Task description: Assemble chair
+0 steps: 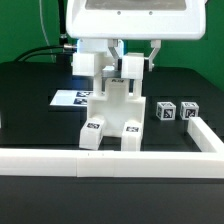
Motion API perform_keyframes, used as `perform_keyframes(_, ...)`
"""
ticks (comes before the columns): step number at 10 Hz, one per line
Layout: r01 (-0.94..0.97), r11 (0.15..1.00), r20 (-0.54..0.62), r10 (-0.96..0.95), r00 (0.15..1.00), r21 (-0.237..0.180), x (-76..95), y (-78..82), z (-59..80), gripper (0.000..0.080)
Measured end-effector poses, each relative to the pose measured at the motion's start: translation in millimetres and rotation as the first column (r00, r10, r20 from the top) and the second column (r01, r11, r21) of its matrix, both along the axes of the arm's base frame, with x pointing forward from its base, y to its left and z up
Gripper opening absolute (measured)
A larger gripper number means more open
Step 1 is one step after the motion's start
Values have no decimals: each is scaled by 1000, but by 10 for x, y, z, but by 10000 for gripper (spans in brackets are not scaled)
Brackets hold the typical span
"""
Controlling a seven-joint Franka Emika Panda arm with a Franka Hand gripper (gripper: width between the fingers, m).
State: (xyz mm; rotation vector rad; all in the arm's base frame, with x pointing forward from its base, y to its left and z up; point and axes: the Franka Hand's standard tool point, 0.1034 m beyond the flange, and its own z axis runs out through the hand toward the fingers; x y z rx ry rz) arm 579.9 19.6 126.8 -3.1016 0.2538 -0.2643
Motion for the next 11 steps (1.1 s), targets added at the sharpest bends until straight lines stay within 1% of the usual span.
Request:
perform_keyframes(2, 12, 1000, -3, -11, 1000, 5, -66, 34, -11, 285)
perform_keyframes(4, 35, 999, 15, -35, 999, 10, -66, 31, -9, 285)
perform_keyframes(9, 64, 998, 16, -65, 998, 18, -69, 41, -11, 285)
perform_keyframes(10, 132, 991, 18, -133, 991, 31, -92, 90, -20, 285)
perform_keyframes(11, 137, 990, 17, -137, 990, 33, -110, 130, -26, 285)
